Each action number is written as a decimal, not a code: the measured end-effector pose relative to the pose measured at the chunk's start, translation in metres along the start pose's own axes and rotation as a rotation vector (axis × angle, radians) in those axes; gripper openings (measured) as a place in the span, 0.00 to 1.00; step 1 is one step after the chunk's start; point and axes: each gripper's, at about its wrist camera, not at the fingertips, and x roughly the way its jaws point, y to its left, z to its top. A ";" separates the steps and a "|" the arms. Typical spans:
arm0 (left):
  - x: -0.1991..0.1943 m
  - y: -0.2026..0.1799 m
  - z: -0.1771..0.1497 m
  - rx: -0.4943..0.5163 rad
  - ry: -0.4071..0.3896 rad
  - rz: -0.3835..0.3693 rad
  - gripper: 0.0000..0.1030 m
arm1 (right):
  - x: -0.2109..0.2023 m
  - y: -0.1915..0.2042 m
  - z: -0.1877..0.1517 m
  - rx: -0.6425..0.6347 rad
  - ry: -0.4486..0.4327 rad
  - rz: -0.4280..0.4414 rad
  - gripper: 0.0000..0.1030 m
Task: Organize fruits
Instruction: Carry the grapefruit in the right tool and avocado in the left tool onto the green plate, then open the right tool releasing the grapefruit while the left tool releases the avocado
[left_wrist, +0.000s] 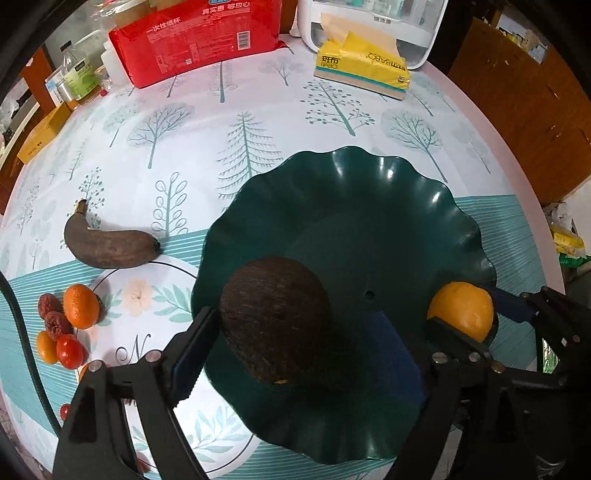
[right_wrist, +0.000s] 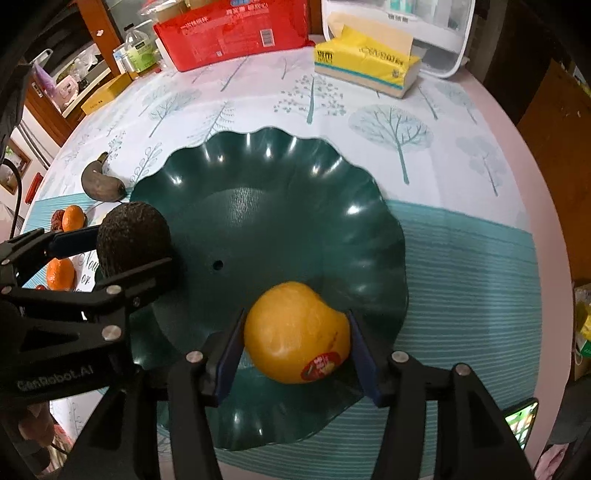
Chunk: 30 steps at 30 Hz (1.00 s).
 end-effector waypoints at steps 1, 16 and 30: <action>-0.001 0.002 0.000 -0.006 0.002 -0.007 0.83 | -0.001 0.000 0.001 -0.003 -0.005 -0.002 0.55; -0.035 0.008 -0.007 -0.024 -0.042 -0.023 0.86 | -0.023 0.005 -0.005 0.001 -0.056 -0.003 0.56; -0.070 0.020 -0.025 -0.040 -0.124 -0.042 0.86 | -0.048 0.015 -0.014 0.015 -0.105 -0.019 0.56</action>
